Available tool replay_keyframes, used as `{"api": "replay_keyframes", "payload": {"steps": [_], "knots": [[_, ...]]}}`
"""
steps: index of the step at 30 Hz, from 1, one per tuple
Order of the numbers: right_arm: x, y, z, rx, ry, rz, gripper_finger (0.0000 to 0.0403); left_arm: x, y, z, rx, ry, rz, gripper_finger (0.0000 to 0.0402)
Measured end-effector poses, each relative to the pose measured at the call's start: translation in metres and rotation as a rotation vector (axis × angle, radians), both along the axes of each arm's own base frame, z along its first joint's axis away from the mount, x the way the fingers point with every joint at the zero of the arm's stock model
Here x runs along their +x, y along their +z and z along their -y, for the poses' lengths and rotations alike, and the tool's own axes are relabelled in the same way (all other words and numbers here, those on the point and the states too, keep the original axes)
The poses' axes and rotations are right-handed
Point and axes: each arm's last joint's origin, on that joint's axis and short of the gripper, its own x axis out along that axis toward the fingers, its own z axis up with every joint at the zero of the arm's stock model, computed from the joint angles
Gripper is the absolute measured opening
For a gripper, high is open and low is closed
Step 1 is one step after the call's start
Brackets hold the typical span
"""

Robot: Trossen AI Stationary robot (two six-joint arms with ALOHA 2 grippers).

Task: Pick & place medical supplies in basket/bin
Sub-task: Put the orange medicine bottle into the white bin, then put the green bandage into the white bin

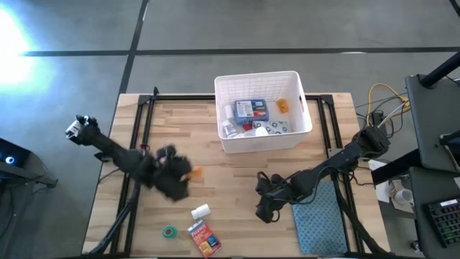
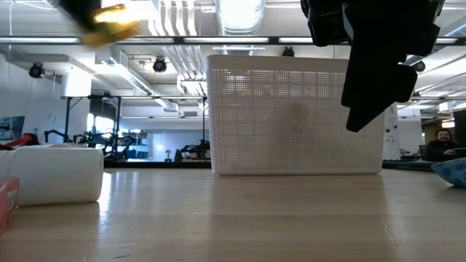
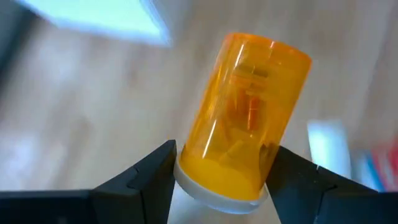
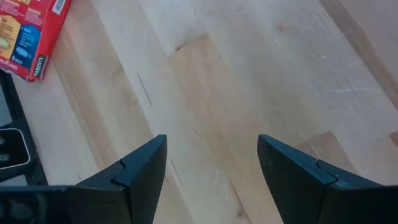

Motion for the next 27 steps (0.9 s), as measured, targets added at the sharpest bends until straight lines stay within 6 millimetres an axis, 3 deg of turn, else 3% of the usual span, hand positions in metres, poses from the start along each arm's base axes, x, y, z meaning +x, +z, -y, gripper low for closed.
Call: {"api": "replay_keyframes", "payload": {"steps": [7,11,14,18,22,27], "knots": [[0.000,0.000,-0.001,0.010,0.012,-0.007,0.0240,0.055,0.082,-0.083,0.216,-0.006,0.361,0.0201],[0.000,0.000,0.000,0.016,-0.001,-0.007,0.0240,0.072,0.103,-0.146,0.324,0.004,0.518,0.0201],[0.000,0.000,0.000,0.030,-0.024,-0.007,0.0240,0.081,0.092,-0.189,0.287,0.031,0.516,0.0201],[0.001,0.001,-0.001,0.049,-0.050,-0.001,0.0240,0.104,0.056,-0.228,0.178,0.040,0.425,0.0205],[0.001,0.001,-0.001,0.067,-0.079,-0.003,0.0240,0.135,0.028,-0.239,0.105,0.028,0.359,0.0228],[0.001,0.001,-0.001,0.092,-0.118,-0.002,0.0240,0.154,0.036,-0.235,0.075,-0.031,0.308,0.0275]]}}
